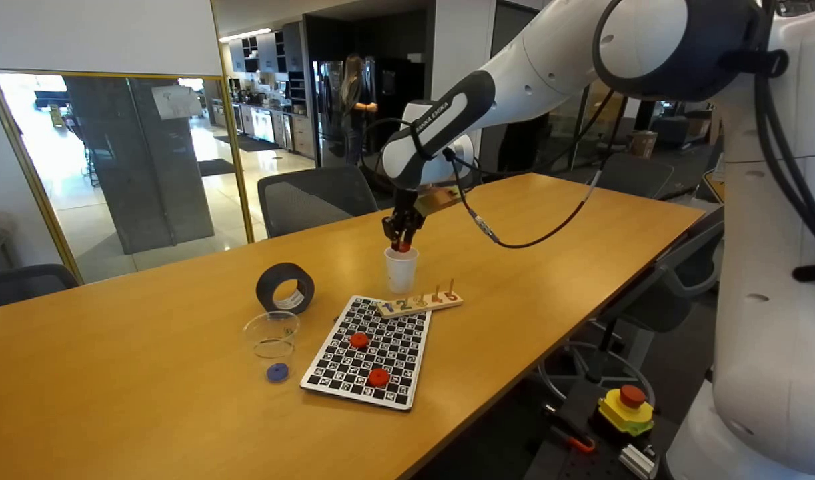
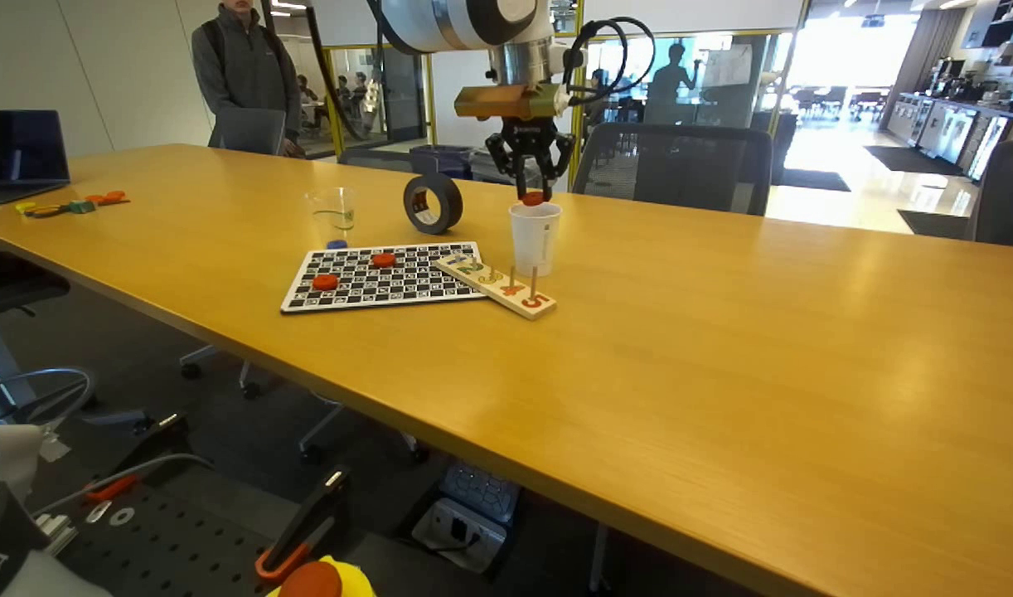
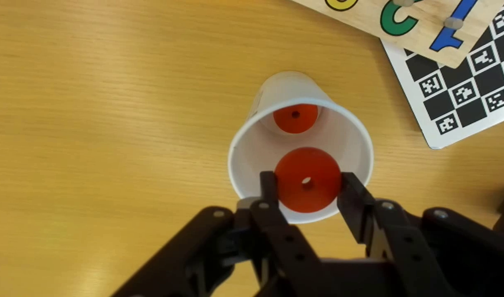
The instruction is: Put the blue square into the transparent cup and the orange squares into the white cup.
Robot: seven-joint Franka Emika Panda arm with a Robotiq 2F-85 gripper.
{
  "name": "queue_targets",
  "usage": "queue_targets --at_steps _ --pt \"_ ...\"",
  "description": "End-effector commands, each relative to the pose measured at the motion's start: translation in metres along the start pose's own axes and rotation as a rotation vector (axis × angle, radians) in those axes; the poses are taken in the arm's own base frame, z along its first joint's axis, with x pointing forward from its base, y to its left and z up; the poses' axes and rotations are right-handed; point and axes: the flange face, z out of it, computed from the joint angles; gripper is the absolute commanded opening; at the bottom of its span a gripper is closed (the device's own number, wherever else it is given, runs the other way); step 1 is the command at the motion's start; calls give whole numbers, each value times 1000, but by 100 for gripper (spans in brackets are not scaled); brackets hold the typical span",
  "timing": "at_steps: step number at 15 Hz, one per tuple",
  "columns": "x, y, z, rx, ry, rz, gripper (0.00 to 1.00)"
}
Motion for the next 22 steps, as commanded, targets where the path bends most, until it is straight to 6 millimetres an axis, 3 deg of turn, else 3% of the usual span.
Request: queue_targets --at_steps 1,2,4,7,11,15,18,22 --pt "14 5 -4 14 -11 29 21" --pt "15 5 -4 20 -21 37 67" --pt "15 5 -7 28 -36 59 74" --pt "9 -6 -18 29 -42 95 97" --pt "-9 -53 -34 50 -57 9 100" --pt "-37 -124 -36 114 -105 -185 100" --pt "-59 -169 -22 113 -147 -318 100" --pt "-76 -202 7 128 -181 -360 100"
